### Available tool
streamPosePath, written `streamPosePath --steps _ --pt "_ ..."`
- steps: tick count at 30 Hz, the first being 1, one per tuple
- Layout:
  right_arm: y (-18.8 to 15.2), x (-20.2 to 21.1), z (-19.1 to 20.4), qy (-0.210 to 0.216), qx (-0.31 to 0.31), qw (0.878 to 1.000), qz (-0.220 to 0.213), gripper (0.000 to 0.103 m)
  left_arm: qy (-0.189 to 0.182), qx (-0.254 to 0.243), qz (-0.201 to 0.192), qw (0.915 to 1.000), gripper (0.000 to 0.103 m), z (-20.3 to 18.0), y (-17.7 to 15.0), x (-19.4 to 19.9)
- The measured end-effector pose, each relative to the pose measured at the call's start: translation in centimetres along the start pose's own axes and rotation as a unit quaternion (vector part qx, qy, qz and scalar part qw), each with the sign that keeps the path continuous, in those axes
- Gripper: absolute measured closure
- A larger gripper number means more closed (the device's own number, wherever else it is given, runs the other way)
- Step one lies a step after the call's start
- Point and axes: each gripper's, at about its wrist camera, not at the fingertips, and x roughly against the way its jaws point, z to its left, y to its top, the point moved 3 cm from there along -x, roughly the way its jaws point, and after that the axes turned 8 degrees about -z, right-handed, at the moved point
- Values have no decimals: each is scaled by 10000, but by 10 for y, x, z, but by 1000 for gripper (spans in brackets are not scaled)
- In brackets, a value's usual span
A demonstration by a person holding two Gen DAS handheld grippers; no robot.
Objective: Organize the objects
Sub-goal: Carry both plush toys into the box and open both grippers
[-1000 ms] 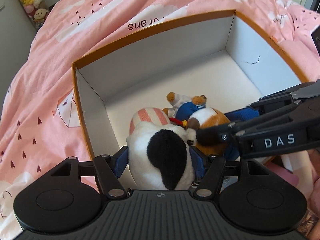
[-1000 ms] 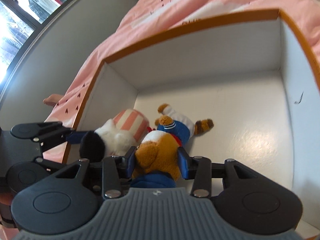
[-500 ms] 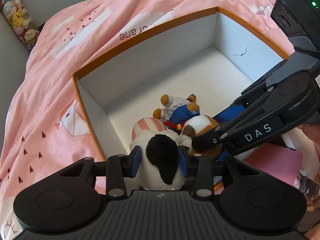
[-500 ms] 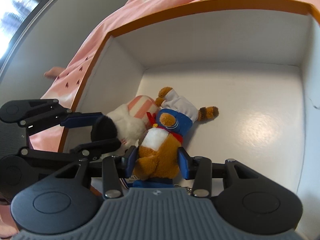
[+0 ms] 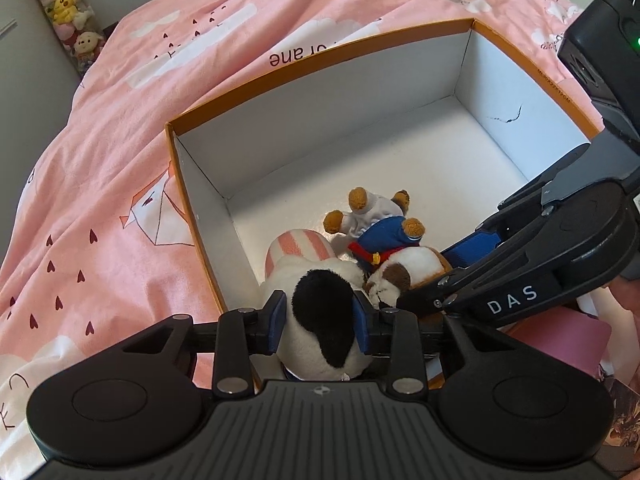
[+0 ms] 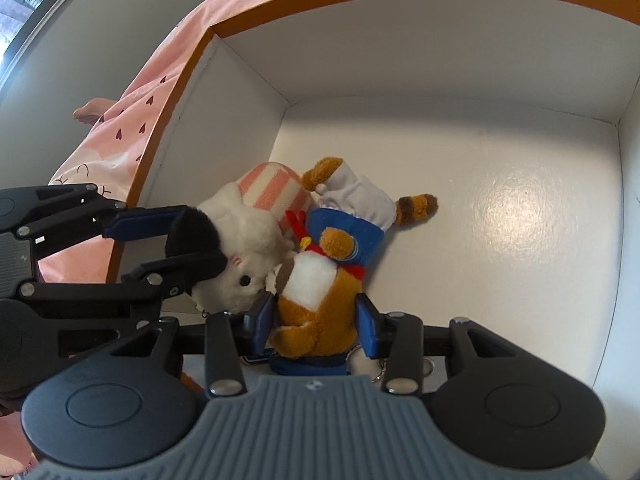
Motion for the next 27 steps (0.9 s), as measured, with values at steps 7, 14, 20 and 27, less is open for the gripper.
streamPosePath --steps 7,14,20,27 --pt "0 8 7 -161 205 9995 -170 46 -88 126 -342 9993 60 0 -4 15" --pt "2 23 12 -434 412 9972 -442 67 -108 139 -446 9988 72 -3 -6 22" --pt "2 16 13 -300 470 9978 -370 75 -65 252 -367 9990 78 -2 -8 19" --pt "2 22 14 -357 460 9974 -426 72 -161 503 -677 9963 77 1 -11 35"
